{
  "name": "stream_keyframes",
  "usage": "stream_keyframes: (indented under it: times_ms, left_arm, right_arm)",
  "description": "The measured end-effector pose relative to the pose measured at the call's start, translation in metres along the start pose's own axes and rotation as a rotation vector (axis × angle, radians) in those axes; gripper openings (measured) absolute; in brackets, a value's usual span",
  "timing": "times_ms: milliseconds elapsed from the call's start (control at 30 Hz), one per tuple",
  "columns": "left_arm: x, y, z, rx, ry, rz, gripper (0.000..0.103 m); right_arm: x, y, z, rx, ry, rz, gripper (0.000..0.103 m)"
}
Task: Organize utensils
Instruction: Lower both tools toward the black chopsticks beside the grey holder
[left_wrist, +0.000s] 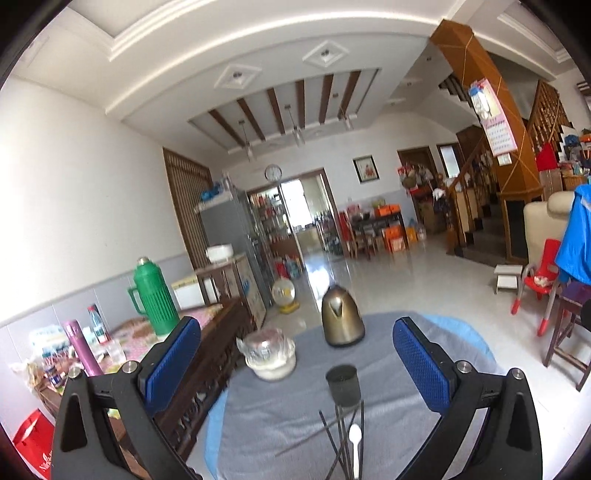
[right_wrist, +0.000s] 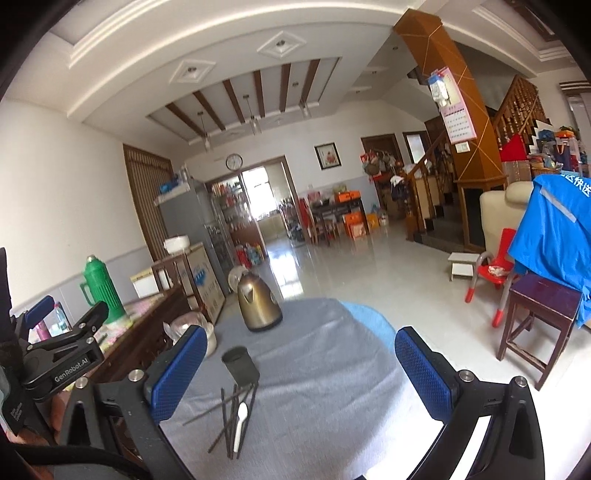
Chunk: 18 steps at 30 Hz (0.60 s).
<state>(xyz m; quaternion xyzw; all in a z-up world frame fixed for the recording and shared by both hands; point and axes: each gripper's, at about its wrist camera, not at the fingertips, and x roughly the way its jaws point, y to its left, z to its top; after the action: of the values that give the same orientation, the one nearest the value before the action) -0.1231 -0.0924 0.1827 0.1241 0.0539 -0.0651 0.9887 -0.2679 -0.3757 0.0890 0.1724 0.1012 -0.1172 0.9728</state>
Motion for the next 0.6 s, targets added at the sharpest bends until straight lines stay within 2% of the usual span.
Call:
stream_keyframes:
  times_ms: [67,167,267,400,500,600]
  left_arm:
    - [-0.009,0.001,0.012,0.003,-0.033,0.018,0.103]
    - [-0.017,0.008,0.042,0.014,-0.049,0.002,0.103]
    - [-0.037,0.033,0.098,0.020,-0.122,0.019,0.103]
    - [-0.066,0.077,0.165,0.005,-0.237,0.096,0.103]
    - [-0.073,0.114,0.182,-0.051,-0.256,0.132,0.103]
    - [-0.056,0.142,0.162,-0.098,-0.195,0.140,0.103]
  right_arm:
    - [-0.007,0.003,0.008,-0.010,-0.017,0.004,0.103]
    - [-0.021,0.008,0.026,-0.028,-0.053,0.024,0.103]
    - [-0.032,0.014,0.060,-0.023,-0.080,0.074,0.103]
    - [-0.051,0.049,0.114,-0.065,-0.147,0.097,0.103]
    - [-0.044,0.067,0.147,-0.058,-0.113,0.167,0.103]
    - [-0.014,0.076,0.151,-0.031,-0.013,0.230,0.103]
